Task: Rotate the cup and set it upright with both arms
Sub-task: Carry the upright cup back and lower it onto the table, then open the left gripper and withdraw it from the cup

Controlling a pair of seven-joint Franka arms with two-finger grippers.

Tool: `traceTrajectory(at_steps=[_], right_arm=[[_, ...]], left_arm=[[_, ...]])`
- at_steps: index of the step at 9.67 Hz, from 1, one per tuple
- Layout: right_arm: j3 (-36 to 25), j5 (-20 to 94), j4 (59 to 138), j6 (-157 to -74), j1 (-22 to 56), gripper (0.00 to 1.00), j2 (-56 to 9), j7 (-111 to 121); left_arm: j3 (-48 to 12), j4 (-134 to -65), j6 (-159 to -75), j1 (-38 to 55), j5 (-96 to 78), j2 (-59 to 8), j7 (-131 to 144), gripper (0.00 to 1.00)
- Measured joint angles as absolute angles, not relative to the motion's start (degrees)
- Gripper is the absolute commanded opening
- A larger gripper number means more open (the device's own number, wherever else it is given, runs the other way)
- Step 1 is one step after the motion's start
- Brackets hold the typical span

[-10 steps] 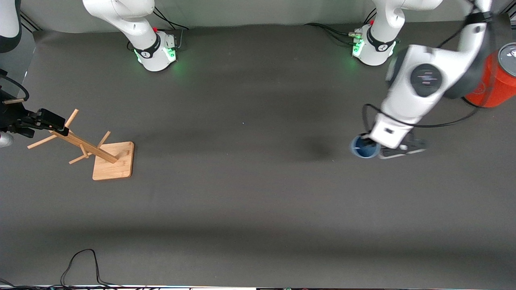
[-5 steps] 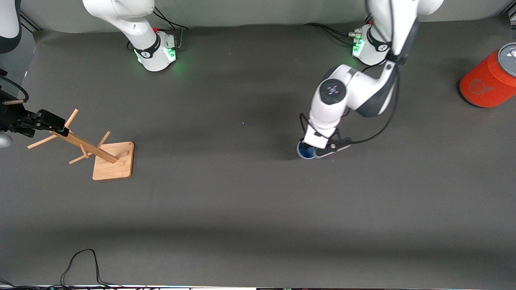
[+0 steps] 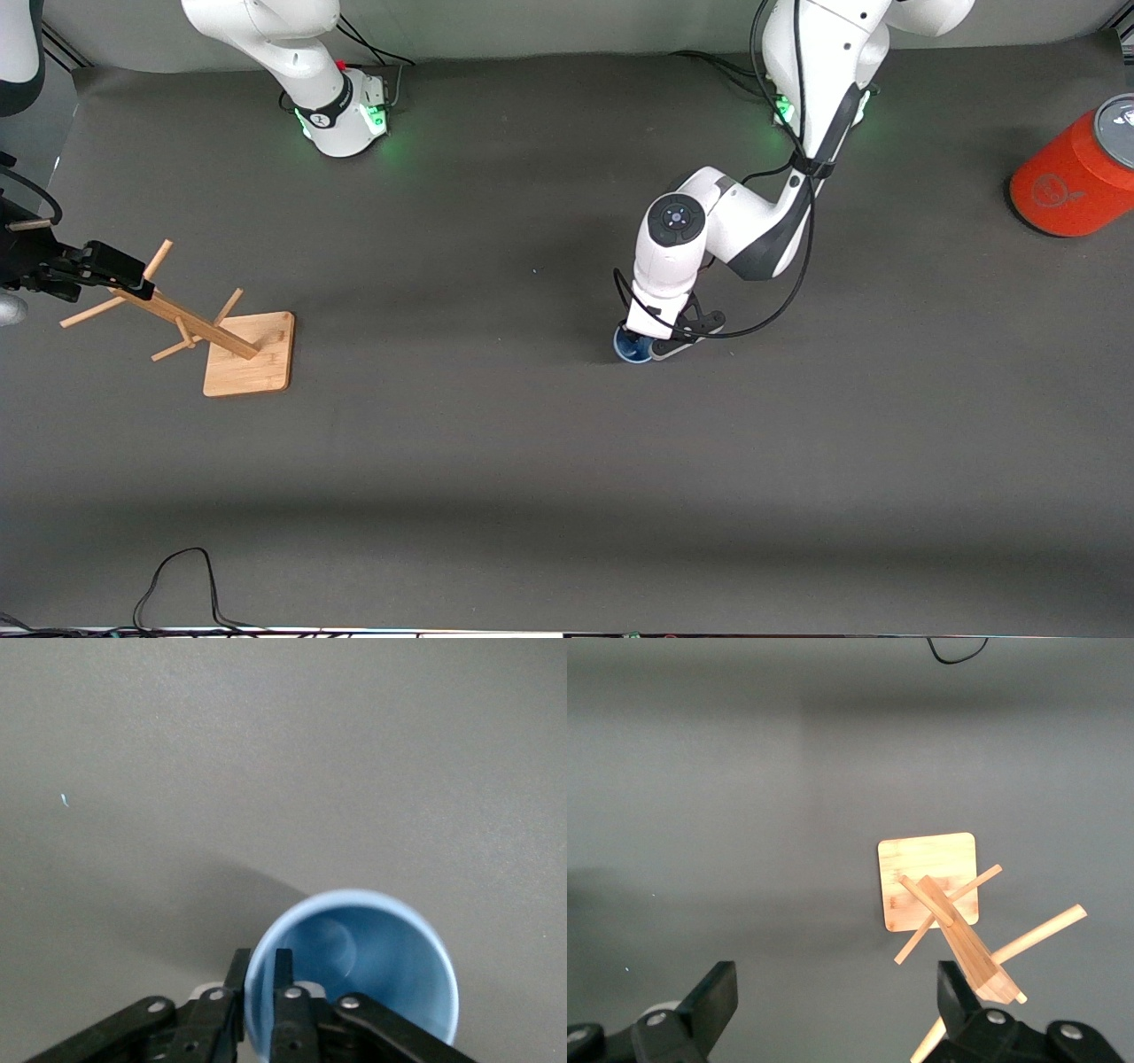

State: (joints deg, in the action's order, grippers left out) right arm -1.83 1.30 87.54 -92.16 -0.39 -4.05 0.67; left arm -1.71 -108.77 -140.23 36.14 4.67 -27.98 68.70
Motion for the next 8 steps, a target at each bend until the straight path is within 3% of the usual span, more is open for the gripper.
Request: traceTrajectory(at_steps=[3,6,8], right_arm=[[-1.89,1.35,87.55,-92.16,-0.41,1.00,-4.08,0.67],[-1.91,1.34,87.57,-92.17,-0.40,1.00,-4.10,0.67],[-1.93,1.33,87.59,-92.16,-0.41,1.00,-4.11,0.67]], left_arm=[[-0.89,-107.11,-137.11,35.78,4.67,-27.00,68.70,1.00],[-0.33,-99.80,-118.64,31.47,4.03,-20.19,62.51,1.00],[-0.10,-97.47,-111.20,24.73,2.58,-14.32,53.50,1.00]])
